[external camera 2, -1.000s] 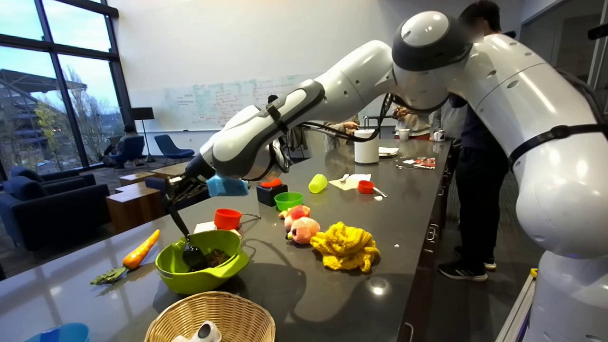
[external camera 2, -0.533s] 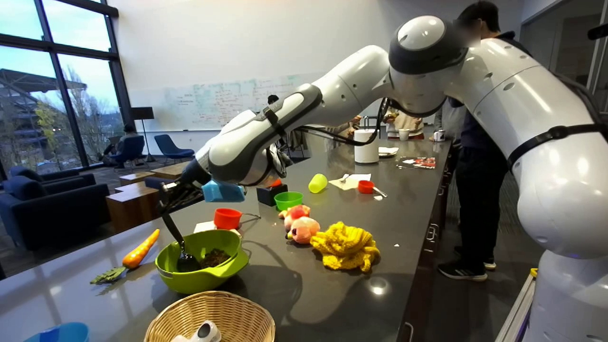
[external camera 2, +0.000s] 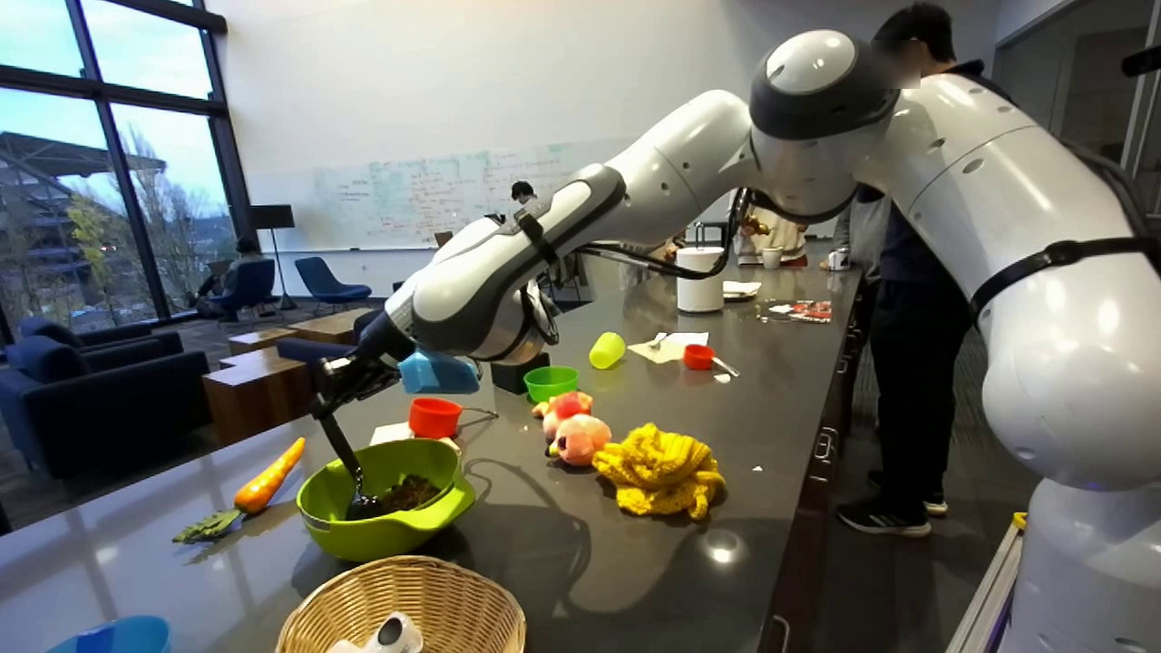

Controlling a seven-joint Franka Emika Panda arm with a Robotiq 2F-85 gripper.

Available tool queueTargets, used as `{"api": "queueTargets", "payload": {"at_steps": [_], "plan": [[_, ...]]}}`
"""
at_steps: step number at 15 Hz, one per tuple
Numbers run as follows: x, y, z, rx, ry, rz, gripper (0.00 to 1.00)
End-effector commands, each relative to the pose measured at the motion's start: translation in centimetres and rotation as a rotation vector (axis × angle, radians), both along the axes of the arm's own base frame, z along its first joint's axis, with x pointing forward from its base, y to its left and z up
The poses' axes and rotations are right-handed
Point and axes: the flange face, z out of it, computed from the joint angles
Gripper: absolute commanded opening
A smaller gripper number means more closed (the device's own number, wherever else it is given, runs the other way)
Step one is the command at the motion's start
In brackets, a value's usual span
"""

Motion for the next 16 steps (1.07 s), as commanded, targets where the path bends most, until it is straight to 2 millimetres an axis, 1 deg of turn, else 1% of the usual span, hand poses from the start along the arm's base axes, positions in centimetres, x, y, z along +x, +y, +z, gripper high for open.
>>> {"api": "queueTargets", "payload": {"at_steps": [1, 4, 7, 10, 16], "plan": [[-0.9, -2.6, -0.2, -0.025, 0.015, -0.023, 0.01], [-0.4, -4.8, -0.4, -0.041, 0.018, -0.053, 0.01], [-0.2, -6.1, -0.3, -0.049, 0.017, -0.07, 0.01], [0.2, -5.8, 0.1, -0.045, 0.009, -0.073, 0.01], [2.0, -3.4, 0.9, -0.017, -0.022, -0.063, 0.01]]}}
